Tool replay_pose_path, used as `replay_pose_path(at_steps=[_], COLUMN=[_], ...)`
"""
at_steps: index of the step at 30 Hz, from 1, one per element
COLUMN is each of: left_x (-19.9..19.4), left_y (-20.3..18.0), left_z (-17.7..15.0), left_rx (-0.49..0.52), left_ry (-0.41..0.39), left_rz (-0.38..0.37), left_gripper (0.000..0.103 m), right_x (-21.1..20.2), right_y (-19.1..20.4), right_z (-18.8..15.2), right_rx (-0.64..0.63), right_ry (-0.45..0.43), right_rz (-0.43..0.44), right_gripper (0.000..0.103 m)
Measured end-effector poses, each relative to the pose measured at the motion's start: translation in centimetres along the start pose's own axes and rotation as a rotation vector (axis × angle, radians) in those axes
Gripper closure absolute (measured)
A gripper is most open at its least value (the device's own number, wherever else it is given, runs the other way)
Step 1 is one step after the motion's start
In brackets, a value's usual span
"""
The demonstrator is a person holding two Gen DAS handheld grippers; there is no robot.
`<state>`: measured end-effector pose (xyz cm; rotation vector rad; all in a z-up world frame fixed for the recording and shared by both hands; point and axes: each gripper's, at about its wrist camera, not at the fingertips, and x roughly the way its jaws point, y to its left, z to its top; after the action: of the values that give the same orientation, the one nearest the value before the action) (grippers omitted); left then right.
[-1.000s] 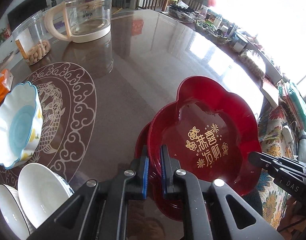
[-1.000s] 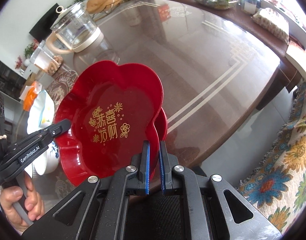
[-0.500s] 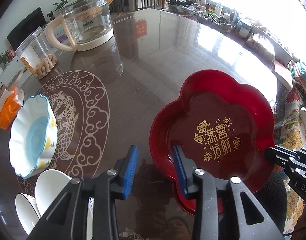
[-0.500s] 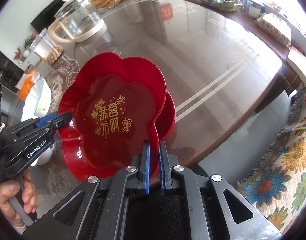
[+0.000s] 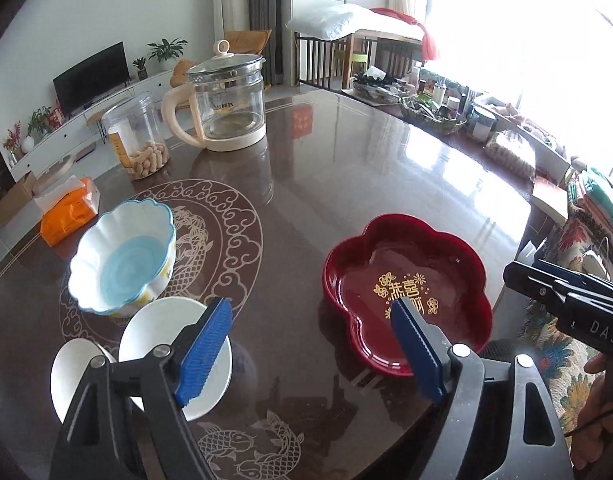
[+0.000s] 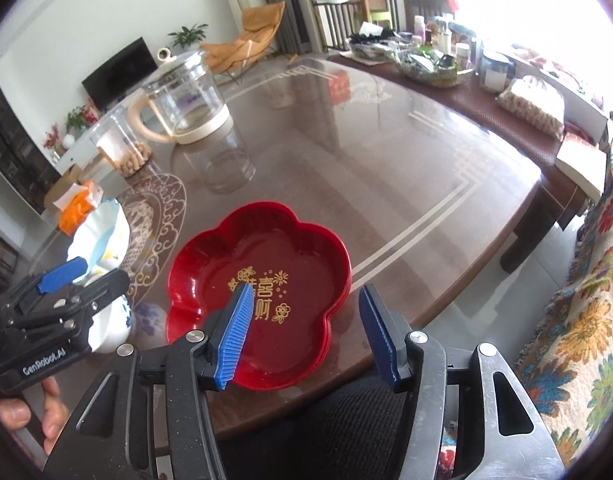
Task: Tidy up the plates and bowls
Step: 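Lower the red plate onto the stack and open both grippers, then move both grippers toward the blue-rimmed scalloped bowl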
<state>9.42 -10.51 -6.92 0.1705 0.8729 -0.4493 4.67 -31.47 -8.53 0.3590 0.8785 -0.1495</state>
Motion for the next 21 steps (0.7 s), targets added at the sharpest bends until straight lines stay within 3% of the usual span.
replay_pose_path(at_steps=[5,14,16,21], left_x=[-4.0,-7.9,-7.5,-6.6], left_y=[3.8,14.0,15.5,17.9], left_z=[-5.8,-13.7,-14.8,-16.4], left_rx=[-0.043,-0.221,-0.271,-0.374], left_ry=[-0.035,-0.065,-0.047,-0.01], left_rz=[0.005,0.221,0.26,0.244], left_gripper=[0.022,0.022,0.022,0.022], right_x=[-0.2,5.0,6.8,8.5], right_y=[3.9,16.1,18.3,20.5], right_z=[-3.1,-9.9,-11.1,-12.6], right_rx=[-0.086,-0.376,-0.415,-0.437], right_ry=[0.029,0.262,0.297,0.336], right_rz=[0.115,0.343,0.35,0.336], right_gripper=[0.041,0.042,0.042,0.042])
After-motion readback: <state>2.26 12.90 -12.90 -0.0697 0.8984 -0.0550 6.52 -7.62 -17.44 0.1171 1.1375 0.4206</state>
